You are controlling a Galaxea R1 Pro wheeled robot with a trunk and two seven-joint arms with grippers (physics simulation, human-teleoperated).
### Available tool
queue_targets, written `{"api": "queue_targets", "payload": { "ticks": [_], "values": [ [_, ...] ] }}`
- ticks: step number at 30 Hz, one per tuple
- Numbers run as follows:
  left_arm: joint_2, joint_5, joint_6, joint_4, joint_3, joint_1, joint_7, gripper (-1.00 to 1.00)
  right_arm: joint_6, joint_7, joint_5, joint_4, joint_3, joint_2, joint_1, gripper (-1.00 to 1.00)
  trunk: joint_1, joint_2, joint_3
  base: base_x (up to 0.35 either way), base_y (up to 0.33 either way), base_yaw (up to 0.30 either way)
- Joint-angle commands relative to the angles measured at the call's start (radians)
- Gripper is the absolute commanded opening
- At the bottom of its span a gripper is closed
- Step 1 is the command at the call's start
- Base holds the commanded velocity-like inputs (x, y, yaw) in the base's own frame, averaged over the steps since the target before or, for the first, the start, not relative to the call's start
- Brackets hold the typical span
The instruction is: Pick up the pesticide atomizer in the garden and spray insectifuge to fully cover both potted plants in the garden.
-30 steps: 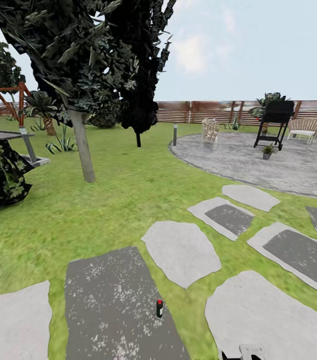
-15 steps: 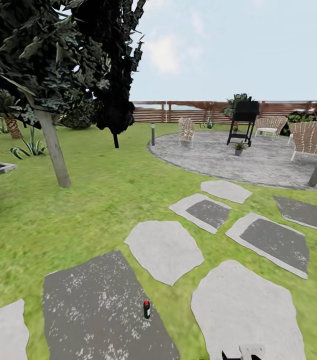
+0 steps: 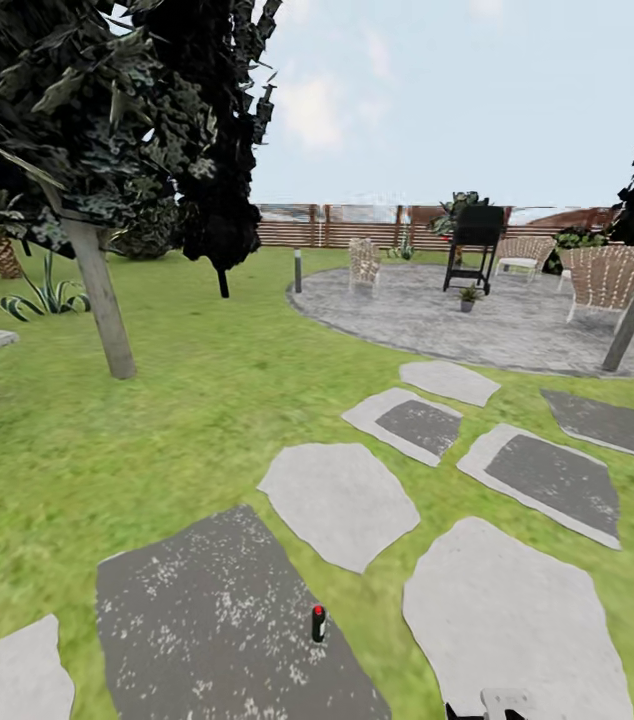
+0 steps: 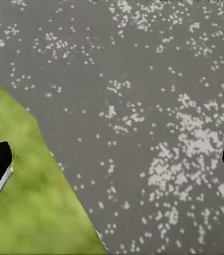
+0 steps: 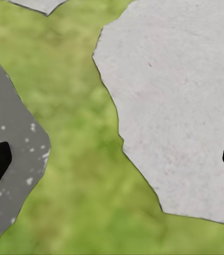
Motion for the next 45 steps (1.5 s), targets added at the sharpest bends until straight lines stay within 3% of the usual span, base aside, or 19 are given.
{"api": "queue_targets", "payload": {
  "ticks": [1,9,24,45],
  "values": [
    [0.000,0.001,-0.003,0.001,0.000,-0.001,0.000,1.00,-0.004,0.000,0.000,0.001,0.000,0.000,-0.001,1.00,0.000,0.000,-0.001,0.081,0.304,-0.001],
    [0.000,0.001,-0.003,0.001,0.000,-0.001,0.000,1.00,-0.002,0.000,-0.001,0.000,0.000,0.003,-0.001,1.00,0.000,0.000,-0.001,0.083,0.304,-0.029],
    [0.000,0.001,-0.003,0.001,0.000,-0.001,0.000,1.00,-0.002,0.001,-0.001,0.001,-0.001,0.003,-0.001,1.00,0.000,0.000,-0.001,0.051,0.278,-0.259],
    [0.002,0.006,-0.002,-0.009,0.003,-0.001,0.001,1.00,-0.002,0.002,-0.001,-0.002,-0.001,0.004,-0.001,1.00,0.000,0.000,-0.001,0.000,0.016,-0.229]
  ]
}}
